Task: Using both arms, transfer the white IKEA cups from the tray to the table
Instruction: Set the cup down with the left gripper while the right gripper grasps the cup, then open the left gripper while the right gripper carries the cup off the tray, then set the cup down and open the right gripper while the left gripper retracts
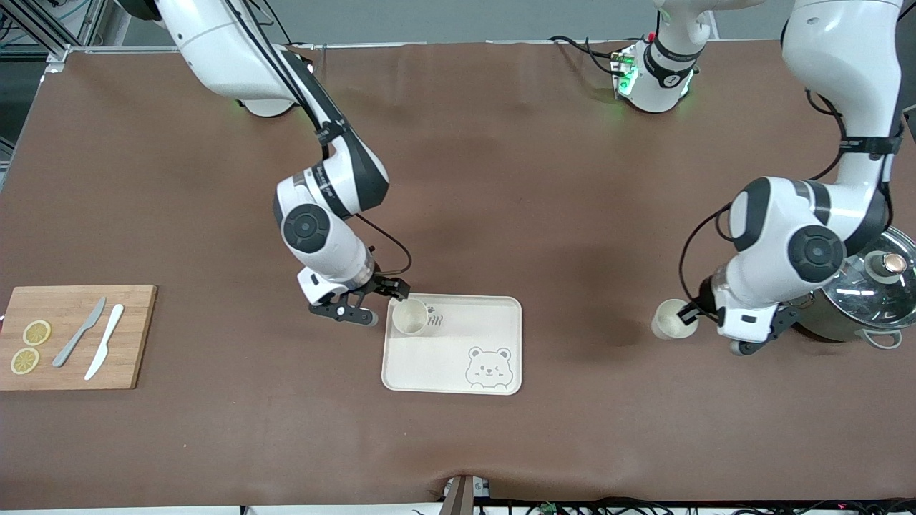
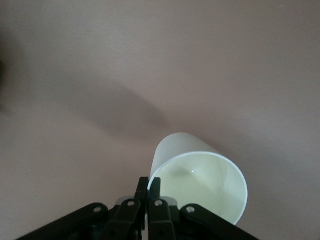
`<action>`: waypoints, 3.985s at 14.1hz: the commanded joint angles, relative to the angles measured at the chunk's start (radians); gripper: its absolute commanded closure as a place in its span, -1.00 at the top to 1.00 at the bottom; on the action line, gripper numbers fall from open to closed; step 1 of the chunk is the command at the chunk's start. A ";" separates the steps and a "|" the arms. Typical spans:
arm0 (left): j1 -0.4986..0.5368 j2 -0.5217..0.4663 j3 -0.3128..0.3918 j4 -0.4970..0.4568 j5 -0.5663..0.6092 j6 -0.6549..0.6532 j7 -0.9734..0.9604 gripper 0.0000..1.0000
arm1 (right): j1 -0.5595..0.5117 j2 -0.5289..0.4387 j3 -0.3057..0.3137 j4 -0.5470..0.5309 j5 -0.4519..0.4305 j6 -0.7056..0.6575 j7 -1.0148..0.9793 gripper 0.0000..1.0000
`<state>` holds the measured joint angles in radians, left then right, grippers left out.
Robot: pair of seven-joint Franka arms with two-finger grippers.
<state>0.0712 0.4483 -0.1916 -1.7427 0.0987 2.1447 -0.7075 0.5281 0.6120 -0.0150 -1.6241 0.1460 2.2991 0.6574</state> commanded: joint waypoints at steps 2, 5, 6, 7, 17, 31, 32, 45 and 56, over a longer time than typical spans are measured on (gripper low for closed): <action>0.019 -0.034 -0.015 -0.086 0.026 -0.002 0.046 -1.00 | 0.010 0.054 -0.007 0.066 0.000 0.020 0.025 0.76; 0.022 -0.022 -0.012 -0.089 0.026 -0.019 0.075 -1.00 | 0.009 0.072 -0.008 0.067 -0.002 0.063 0.024 0.33; 0.041 -0.016 -0.014 -0.083 0.026 -0.019 0.086 -1.00 | 0.009 0.083 -0.008 0.067 -0.002 0.086 0.024 0.22; 0.041 0.007 -0.015 -0.075 0.024 -0.017 0.085 -1.00 | 0.009 0.087 -0.008 0.066 -0.005 0.106 0.022 0.11; 0.039 0.006 -0.012 -0.012 0.016 -0.025 0.077 1.00 | -0.003 0.052 -0.014 0.156 -0.019 -0.124 0.019 -1.00; 0.035 -0.065 -0.025 0.226 0.018 -0.371 0.101 1.00 | -0.353 -0.397 -0.065 -0.307 -0.086 -0.270 -0.618 -1.00; 0.035 -0.063 -0.025 0.226 0.022 -0.371 0.105 1.00 | -0.393 -0.415 -0.065 -0.354 -0.086 -0.235 -0.700 -1.00; 0.044 -0.166 -0.011 0.230 0.027 -0.463 0.405 1.00 | -0.643 -0.371 -0.065 -0.680 -0.086 0.252 -1.091 -1.00; 0.065 -0.283 -0.005 0.279 0.033 -0.575 0.487 1.00 | -0.642 -0.365 -0.063 -0.397 -0.080 -0.235 -1.090 1.00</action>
<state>0.1342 0.1893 -0.1941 -1.4976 0.0991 1.6309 -0.2329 -0.0941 0.2536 -0.0927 -2.1279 0.0687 2.2121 -0.4224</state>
